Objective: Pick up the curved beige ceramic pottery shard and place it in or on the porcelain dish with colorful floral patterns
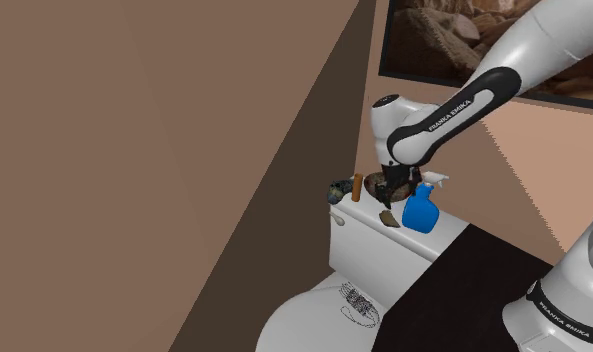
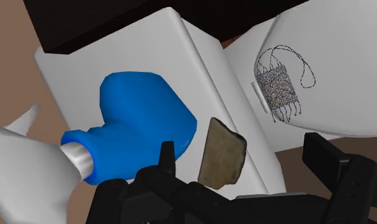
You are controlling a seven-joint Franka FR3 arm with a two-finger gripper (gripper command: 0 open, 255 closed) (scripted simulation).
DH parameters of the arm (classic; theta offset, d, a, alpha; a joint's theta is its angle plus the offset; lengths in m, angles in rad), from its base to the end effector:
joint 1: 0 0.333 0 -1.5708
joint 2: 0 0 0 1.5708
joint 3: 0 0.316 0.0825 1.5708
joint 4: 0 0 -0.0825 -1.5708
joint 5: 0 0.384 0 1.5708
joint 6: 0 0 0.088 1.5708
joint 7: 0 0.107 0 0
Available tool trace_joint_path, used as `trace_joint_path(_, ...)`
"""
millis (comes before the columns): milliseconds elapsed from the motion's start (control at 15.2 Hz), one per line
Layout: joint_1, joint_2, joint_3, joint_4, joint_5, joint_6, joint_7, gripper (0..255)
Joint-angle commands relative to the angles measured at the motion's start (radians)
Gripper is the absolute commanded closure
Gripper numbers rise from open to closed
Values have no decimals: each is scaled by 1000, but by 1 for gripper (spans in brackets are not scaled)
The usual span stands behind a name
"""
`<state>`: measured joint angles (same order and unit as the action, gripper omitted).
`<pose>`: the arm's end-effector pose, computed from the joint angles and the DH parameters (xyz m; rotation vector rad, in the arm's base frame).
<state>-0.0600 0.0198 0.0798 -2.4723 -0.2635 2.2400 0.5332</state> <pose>0.4461 0.0013 0.2664 2.8467 -0.4639 -0.2770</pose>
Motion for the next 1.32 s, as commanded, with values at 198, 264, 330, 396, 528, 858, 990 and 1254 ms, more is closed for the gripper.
trace_joint_path(198,0,212,-23,103,-96,93,115,0)
trace_joint_path(264,2,254,-30,128,-114,107,136,0)
trace_joint_path(330,5,296,-39,155,-129,119,155,0)
trace_joint_path(396,8,329,-46,177,-141,127,169,0)
trace_joint_path(528,8,348,-53,172,-152,152,176,0)
trace_joint_path(858,5,400,-71,164,-181,212,195,0)
trace_joint_path(990,5,406,-73,163,-184,218,197,0)
trace_joint_path(1254,5,406,-73,163,-184,218,197,0)
